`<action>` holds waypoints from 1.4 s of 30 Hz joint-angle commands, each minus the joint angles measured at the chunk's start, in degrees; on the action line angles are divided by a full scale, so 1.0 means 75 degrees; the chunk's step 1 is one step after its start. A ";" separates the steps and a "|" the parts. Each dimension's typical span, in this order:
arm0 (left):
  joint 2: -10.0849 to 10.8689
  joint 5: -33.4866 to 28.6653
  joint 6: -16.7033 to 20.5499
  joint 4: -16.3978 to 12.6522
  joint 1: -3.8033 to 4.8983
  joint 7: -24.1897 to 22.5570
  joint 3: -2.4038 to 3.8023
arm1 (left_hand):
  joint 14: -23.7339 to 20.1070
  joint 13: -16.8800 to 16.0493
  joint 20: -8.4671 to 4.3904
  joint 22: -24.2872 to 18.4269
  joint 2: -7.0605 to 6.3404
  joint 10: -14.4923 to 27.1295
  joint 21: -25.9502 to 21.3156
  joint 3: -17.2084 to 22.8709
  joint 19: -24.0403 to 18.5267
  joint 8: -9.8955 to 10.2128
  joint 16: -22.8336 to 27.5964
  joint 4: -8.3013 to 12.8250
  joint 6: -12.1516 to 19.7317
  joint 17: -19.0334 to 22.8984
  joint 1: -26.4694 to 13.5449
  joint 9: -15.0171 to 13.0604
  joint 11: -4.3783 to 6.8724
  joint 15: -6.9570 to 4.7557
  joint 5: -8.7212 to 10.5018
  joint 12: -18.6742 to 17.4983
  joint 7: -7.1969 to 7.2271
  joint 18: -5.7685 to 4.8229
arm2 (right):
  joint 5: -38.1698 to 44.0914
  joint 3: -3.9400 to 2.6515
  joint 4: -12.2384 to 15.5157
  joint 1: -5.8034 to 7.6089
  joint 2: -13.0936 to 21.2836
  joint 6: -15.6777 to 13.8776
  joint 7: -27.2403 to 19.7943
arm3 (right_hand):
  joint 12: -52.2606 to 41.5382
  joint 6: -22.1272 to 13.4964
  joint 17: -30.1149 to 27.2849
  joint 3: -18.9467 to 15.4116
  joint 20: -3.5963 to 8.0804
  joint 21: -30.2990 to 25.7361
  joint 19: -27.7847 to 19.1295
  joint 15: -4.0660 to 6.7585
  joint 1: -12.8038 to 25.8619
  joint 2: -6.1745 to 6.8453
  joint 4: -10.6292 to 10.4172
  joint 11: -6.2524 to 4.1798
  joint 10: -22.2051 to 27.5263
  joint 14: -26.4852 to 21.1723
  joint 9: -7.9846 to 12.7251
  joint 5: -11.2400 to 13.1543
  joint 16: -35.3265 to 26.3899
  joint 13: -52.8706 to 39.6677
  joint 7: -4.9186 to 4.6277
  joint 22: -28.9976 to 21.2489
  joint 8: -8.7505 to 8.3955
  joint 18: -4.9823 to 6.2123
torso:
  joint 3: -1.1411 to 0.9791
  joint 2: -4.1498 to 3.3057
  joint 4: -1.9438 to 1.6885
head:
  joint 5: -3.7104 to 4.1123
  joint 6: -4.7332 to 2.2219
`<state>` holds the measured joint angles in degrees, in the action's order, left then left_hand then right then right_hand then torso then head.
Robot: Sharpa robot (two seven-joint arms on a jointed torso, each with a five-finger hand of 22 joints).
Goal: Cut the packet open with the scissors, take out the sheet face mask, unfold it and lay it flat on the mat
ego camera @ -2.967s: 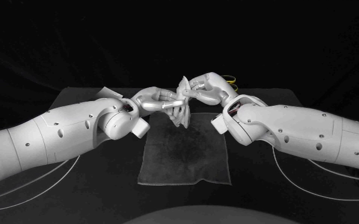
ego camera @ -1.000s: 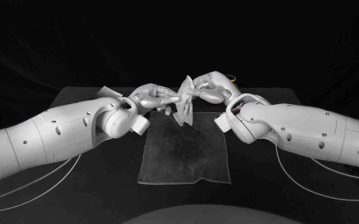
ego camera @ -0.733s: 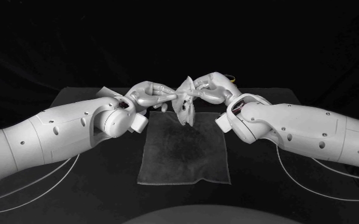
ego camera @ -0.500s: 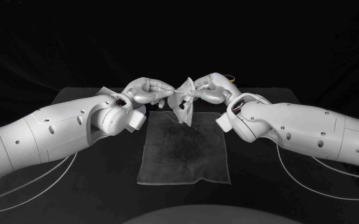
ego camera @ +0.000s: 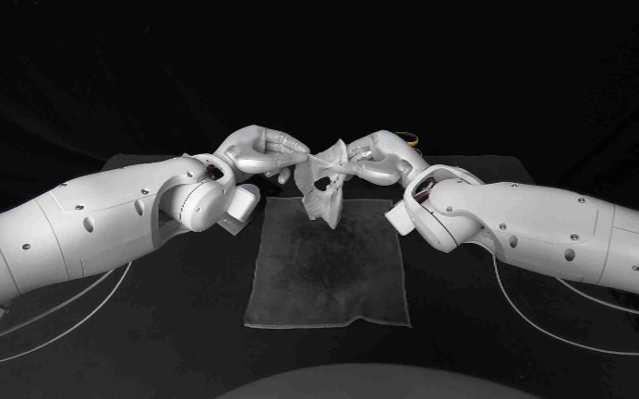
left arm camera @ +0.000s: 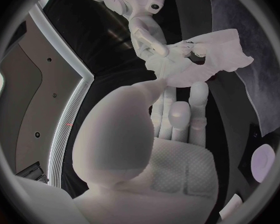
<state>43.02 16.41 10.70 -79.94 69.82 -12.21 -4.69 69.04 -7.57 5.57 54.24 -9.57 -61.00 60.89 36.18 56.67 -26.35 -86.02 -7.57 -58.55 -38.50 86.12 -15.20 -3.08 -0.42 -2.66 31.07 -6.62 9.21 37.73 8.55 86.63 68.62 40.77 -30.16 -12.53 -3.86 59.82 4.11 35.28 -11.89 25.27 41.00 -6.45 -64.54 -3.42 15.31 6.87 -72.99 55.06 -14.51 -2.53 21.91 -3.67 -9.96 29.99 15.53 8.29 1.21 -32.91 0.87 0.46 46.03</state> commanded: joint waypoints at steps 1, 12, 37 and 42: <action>-0.0007 0.0375 0.0236 0.0044 0.0126 0.0051 0.0019 | 0.0116 -0.0033 -0.0003 0.0093 0.0000 0.0048 0.0107 0.0141 0.0142 -0.0023 -0.0038 0.0104 0.0067 -0.0103 -0.0189 -0.1109 0.0000 0.0010 -0.0023 0.0066 -0.0003 0.0043 | 0.0001 0.0000 -0.0024 -0.0005 0.0019 0.0226 0.0019 | 0.0046 -0.0115 0.0014 -0.0100 -0.0051 -0.0093 -0.0040 -0.0048 0.0040 0.0126 -0.0019 0.0008 0.0131 -0.0041 -0.0016 -0.0025 -0.0042 0.0005 -0.0007 -0.0053 0.0017 0.0089 | 0.0003 0.0000 0.0000 | 0.0000 0.0009; 0.0072 0.0839 0.0225 -0.0076 0.0594 0.0310 0.0031 | 0.0618 -0.0112 -0.0026 0.0531 0.0007 -0.0103 0.0509 0.0507 0.0709 -0.0068 -0.0109 0.0409 0.0186 -0.0867 -0.0597 -0.1593 0.0008 -0.0010 -0.0023 0.0111 -0.0015 -0.0070 | -0.0175 0.0005 -0.0104 -0.0027 0.0012 0.0546 -0.0047 | 0.0025 -0.0444 0.0052 -0.0377 -0.0230 -0.0434 0.0002 -0.0108 0.0171 0.0408 -0.0161 0.0125 0.0528 -0.0178 -0.0027 -0.0028 -0.0024 -0.0003 -0.0128 -0.0330 -0.0089 0.0219 | -0.0001 0.0004 0.0000 | 0.0012 0.0002; 0.0129 0.1143 0.0064 -0.0145 0.0895 0.0661 0.0051 | 0.0746 -0.0131 -0.0043 0.0708 -0.0018 -0.0167 0.0669 0.0614 0.0928 -0.0074 -0.0112 0.0510 0.0198 -0.1052 -0.0720 -0.1771 0.0021 -0.0024 -0.0023 0.0091 -0.0008 -0.0119 | -0.0131 0.0008 -0.0153 -0.0065 0.0023 0.0511 -0.0055 | -0.0120 -0.0132 0.0148 -0.0132 -0.0052 -0.0028 0.0282 0.0082 -0.0485 -0.0174 -0.0081 -0.0114 -0.0208 0.0231 -0.0340 -0.0028 0.0175 -0.0041 0.0071 0.0004 0.0330 0.0234 | 0.0006 0.0001 -0.0004 | 0.0022 0.0012; 0.0144 0.1157 0.0052 -0.0142 0.0896 0.0696 0.0051 | 0.0750 -0.0132 -0.0044 0.0717 -0.0019 -0.0168 0.0676 0.0619 0.0938 -0.0074 -0.0111 0.0515 0.0198 -0.1059 -0.0724 -0.1778 0.0022 -0.0025 -0.0023 0.0089 -0.0007 -0.0121 | -0.0253 0.0008 -0.0152 -0.0069 0.0049 0.0520 -0.0067 | -0.0171 -0.0005 0.0211 -0.0228 -0.0004 0.0178 0.0210 0.0147 -0.0456 0.0003 0.0025 -0.0207 -0.0436 0.0380 -0.0494 -0.0026 0.0244 -0.0079 0.0164 0.0219 0.0534 0.0231 | 0.0006 0.0004 -0.0006 | 0.0021 0.0000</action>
<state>44.08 24.69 11.76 -81.01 76.38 -7.15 -4.41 74.23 -8.49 5.14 59.56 -9.74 -61.96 65.80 40.50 63.28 -26.59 -86.68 -3.70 -57.22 -46.34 81.45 -19.64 -2.99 -0.50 -2.50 31.73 -6.52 8.75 36.41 8.60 85.48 68.17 41.08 -26.82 -12.58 -4.82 59.46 5.67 33.57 -12.05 26.47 42.65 -5.31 -68.12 -3.95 15.37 5.37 -76.02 57.43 -16.67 -2.56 23.49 -4.21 -8.74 31.59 18.07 9.26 1.24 -32.90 0.84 0.62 46.08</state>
